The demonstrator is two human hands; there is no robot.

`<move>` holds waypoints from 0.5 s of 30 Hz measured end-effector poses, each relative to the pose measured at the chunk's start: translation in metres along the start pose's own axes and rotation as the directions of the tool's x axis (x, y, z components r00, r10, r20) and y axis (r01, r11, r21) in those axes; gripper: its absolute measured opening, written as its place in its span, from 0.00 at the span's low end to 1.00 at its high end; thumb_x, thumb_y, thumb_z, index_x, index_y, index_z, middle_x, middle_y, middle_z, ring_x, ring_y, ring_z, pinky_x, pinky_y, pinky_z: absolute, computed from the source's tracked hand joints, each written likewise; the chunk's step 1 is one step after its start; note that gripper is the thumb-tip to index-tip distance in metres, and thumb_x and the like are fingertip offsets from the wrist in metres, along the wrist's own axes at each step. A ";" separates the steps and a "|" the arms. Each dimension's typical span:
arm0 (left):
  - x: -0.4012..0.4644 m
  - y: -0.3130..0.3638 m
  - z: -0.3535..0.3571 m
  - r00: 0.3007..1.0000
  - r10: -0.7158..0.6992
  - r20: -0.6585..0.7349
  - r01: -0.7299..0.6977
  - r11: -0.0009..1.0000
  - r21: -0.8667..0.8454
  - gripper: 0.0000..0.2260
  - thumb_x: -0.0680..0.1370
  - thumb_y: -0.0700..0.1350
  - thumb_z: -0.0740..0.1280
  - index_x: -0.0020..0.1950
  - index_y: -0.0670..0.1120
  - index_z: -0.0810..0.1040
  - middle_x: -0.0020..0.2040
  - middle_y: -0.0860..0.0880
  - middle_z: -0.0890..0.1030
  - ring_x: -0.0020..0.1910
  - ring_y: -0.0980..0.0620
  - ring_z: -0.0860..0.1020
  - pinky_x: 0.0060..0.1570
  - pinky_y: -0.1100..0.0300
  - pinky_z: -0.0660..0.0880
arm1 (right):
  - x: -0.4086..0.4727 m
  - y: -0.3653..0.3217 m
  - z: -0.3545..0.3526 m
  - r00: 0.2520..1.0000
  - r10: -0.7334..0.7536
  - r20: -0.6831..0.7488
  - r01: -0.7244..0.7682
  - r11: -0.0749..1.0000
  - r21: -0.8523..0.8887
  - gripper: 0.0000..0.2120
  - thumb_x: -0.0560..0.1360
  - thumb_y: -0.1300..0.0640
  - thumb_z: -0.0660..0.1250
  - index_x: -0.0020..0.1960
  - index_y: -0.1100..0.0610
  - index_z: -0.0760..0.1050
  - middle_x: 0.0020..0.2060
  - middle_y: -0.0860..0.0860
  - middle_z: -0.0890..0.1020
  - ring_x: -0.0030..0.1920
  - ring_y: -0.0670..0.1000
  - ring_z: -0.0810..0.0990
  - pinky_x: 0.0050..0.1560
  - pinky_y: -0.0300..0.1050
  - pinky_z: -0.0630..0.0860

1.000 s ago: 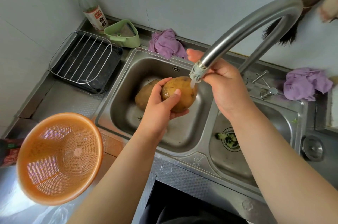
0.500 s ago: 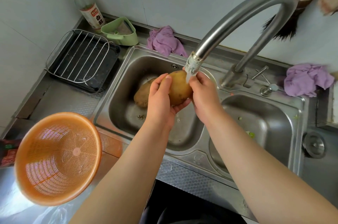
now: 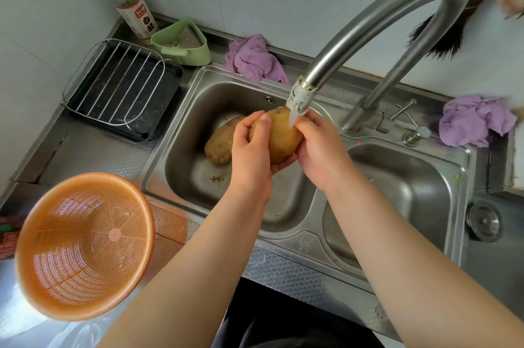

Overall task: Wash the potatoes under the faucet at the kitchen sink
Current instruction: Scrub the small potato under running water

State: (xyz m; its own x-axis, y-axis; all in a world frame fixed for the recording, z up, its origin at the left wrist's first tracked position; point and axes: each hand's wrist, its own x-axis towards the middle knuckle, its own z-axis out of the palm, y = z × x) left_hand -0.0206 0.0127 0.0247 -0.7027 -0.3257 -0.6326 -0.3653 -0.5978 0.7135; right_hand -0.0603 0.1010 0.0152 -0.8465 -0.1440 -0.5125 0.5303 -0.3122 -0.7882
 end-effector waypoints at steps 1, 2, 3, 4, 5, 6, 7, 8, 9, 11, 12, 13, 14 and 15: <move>-0.001 0.000 0.000 1.000 0.007 0.002 -0.007 1.000 -0.006 0.11 0.83 0.49 0.65 0.64 0.49 0.75 0.59 0.44 0.80 0.49 0.44 0.83 0.38 0.52 0.82 | -0.003 -0.002 0.000 0.998 -0.004 0.062 0.004 1.000 0.001 0.09 0.81 0.65 0.61 0.58 0.59 0.77 0.50 0.54 0.82 0.52 0.51 0.80 0.55 0.47 0.78; -0.002 0.000 0.000 1.000 0.017 0.006 -0.017 1.000 -0.008 0.10 0.83 0.48 0.65 0.64 0.49 0.75 0.58 0.45 0.80 0.49 0.45 0.83 0.38 0.51 0.82 | -0.005 -0.003 0.000 0.996 -0.011 0.088 0.013 1.000 -0.015 0.09 0.80 0.65 0.61 0.56 0.57 0.77 0.50 0.54 0.82 0.52 0.52 0.79 0.57 0.49 0.77; -0.003 0.000 0.001 0.999 0.034 0.009 -0.034 0.999 -0.004 0.10 0.82 0.47 0.65 0.63 0.50 0.75 0.59 0.45 0.80 0.51 0.45 0.83 0.39 0.50 0.83 | -0.007 -0.003 0.002 0.997 -0.020 0.077 0.023 0.999 -0.037 0.08 0.80 0.64 0.62 0.56 0.56 0.77 0.50 0.54 0.82 0.53 0.53 0.80 0.57 0.51 0.77; -0.004 -0.002 0.002 0.998 0.057 0.013 -0.057 0.998 0.008 0.09 0.82 0.46 0.66 0.62 0.50 0.75 0.60 0.45 0.79 0.53 0.44 0.82 0.41 0.47 0.84 | -0.006 -0.003 0.004 0.999 -0.022 0.029 0.024 0.998 -0.051 0.09 0.80 0.63 0.62 0.57 0.57 0.77 0.51 0.55 0.82 0.53 0.54 0.80 0.58 0.54 0.78; -0.006 -0.003 0.003 0.997 0.081 0.015 -0.082 0.996 0.024 0.09 0.82 0.46 0.67 0.62 0.51 0.76 0.60 0.46 0.79 0.56 0.43 0.82 0.44 0.45 0.84 | -0.003 -0.003 0.006 0.999 -0.008 -0.034 0.006 0.998 -0.055 0.10 0.80 0.62 0.61 0.59 0.59 0.77 0.51 0.56 0.83 0.54 0.56 0.81 0.58 0.55 0.78; -0.007 -0.005 0.003 0.995 0.102 0.015 -0.102 0.994 0.039 0.10 0.81 0.45 0.67 0.62 0.51 0.76 0.59 0.47 0.80 0.58 0.42 0.81 0.48 0.42 0.84 | 0.001 -0.004 0.009 0.995 0.018 -0.095 -0.023 0.998 -0.053 0.12 0.81 0.62 0.60 0.61 0.60 0.77 0.52 0.56 0.83 0.56 0.58 0.81 0.59 0.57 0.78; -0.008 -0.005 0.003 0.993 0.117 0.015 -0.117 0.992 0.051 0.10 0.81 0.44 0.68 0.62 0.51 0.76 0.58 0.48 0.80 0.59 0.42 0.81 0.50 0.40 0.83 | 0.003 -0.004 0.011 0.989 0.038 -0.141 -0.047 0.997 -0.060 0.13 0.81 0.61 0.58 0.61 0.59 0.77 0.53 0.57 0.83 0.57 0.59 0.82 0.60 0.58 0.79; -0.007 -0.005 0.003 0.992 0.125 0.018 -0.126 0.990 0.059 0.11 0.81 0.44 0.68 0.63 0.50 0.76 0.57 0.49 0.81 0.60 0.42 0.81 0.52 0.38 0.82 | 0.005 -0.005 0.012 0.984 0.048 -0.171 -0.061 0.996 -0.070 0.13 0.81 0.60 0.57 0.60 0.58 0.78 0.54 0.57 0.84 0.58 0.60 0.82 0.60 0.60 0.78; -0.006 -0.005 0.002 0.992 0.126 0.023 -0.127 0.990 0.063 0.11 0.81 0.43 0.68 0.63 0.50 0.75 0.56 0.49 0.81 0.60 0.42 0.81 0.52 0.37 0.82 | 0.006 -0.006 0.013 0.984 0.046 -0.174 -0.060 0.995 -0.077 0.14 0.82 0.60 0.56 0.59 0.57 0.78 0.53 0.57 0.84 0.58 0.60 0.82 0.60 0.61 0.78; -0.004 -0.002 -0.001 0.994 0.106 0.040 -0.108 0.994 0.036 0.10 0.82 0.44 0.66 0.62 0.50 0.75 0.56 0.49 0.81 0.57 0.43 0.82 0.49 0.38 0.83 | 0.004 -0.007 0.010 0.995 0.034 -0.096 -0.039 0.998 -0.048 0.14 0.82 0.61 0.55 0.56 0.55 0.79 0.50 0.55 0.84 0.54 0.57 0.82 0.59 0.58 0.78; -0.002 0.000 -0.003 0.995 0.089 0.048 -0.089 0.996 0.012 0.09 0.82 0.44 0.66 0.62 0.50 0.75 0.56 0.48 0.81 0.55 0.44 0.82 0.47 0.41 0.83 | 0.001 -0.008 0.008 0.999 0.027 -0.033 -0.029 0.999 -0.037 0.13 0.82 0.62 0.55 0.55 0.55 0.78 0.49 0.54 0.83 0.54 0.56 0.81 0.59 0.58 0.76; -0.001 0.000 -0.005 0.996 0.073 0.056 -0.073 0.997 -0.004 0.09 0.82 0.44 0.65 0.62 0.50 0.75 0.56 0.48 0.81 0.54 0.44 0.82 0.44 0.43 0.84 | -0.003 -0.008 0.006 0.999 0.027 0.024 -0.026 0.999 -0.044 0.12 0.82 0.63 0.56 0.55 0.55 0.78 0.49 0.54 0.83 0.54 0.55 0.79 0.60 0.59 0.75; 0.000 -0.001 -0.006 0.996 0.064 0.066 -0.064 0.998 -0.006 0.09 0.83 0.45 0.65 0.62 0.50 0.75 0.57 0.48 0.80 0.53 0.44 0.82 0.43 0.45 0.83 | -0.005 -0.007 0.004 0.998 0.031 0.052 -0.028 0.998 -0.058 0.11 0.82 0.63 0.56 0.57 0.56 0.77 0.50 0.55 0.82 0.55 0.55 0.79 0.61 0.60 0.75; -0.001 -0.002 -0.007 0.995 0.063 0.080 -0.064 0.998 0.000 0.09 0.82 0.44 0.65 0.63 0.50 0.75 0.58 0.47 0.80 0.54 0.44 0.82 0.43 0.45 0.83 | -0.007 -0.006 0.002 0.999 0.031 0.043 -0.028 0.997 -0.071 0.11 0.82 0.63 0.57 0.60 0.57 0.76 0.52 0.56 0.81 0.55 0.56 0.78 0.62 0.62 0.74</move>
State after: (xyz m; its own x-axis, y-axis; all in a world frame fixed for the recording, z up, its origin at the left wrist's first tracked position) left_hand -0.0148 0.0087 0.0218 -0.7712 -0.3030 -0.5599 -0.3196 -0.5763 0.7522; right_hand -0.0578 0.1015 0.0240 -0.8308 -0.1944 -0.5215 0.5558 -0.2407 -0.7957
